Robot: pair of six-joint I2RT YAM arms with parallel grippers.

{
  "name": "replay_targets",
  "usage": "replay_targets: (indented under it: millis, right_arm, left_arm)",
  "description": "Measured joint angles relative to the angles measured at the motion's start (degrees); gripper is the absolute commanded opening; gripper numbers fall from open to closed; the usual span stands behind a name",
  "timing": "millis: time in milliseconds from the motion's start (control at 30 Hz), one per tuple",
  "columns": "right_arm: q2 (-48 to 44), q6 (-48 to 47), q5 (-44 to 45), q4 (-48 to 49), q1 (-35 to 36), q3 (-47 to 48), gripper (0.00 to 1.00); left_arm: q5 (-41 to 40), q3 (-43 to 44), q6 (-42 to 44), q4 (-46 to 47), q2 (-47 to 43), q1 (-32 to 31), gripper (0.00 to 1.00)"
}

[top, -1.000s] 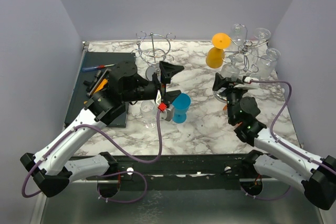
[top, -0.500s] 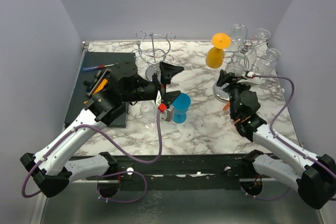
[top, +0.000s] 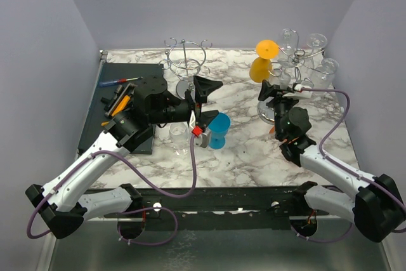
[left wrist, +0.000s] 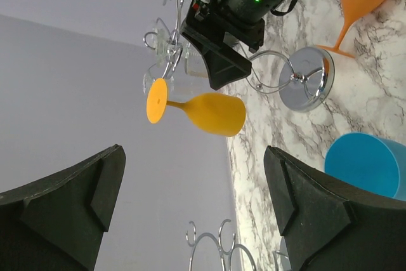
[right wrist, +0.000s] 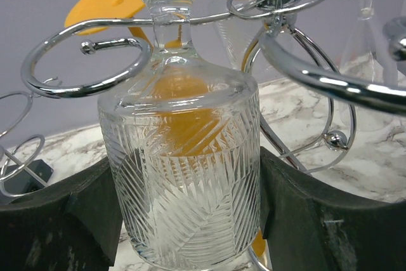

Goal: Place the wine glass upside down on the wine glass rack
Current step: Turn the wine glass upside down at the wine rack.

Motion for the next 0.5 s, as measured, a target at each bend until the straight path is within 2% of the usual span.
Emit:
replay_targets:
  millis: [500]
  right_arm:
    - [5.4,-6.3,-3.1,10.5,-0.3,-0.8,0.0]
  left_arm:
    - [0.0,-2.1,0.3,0.3,0.0,0.0,0.99]
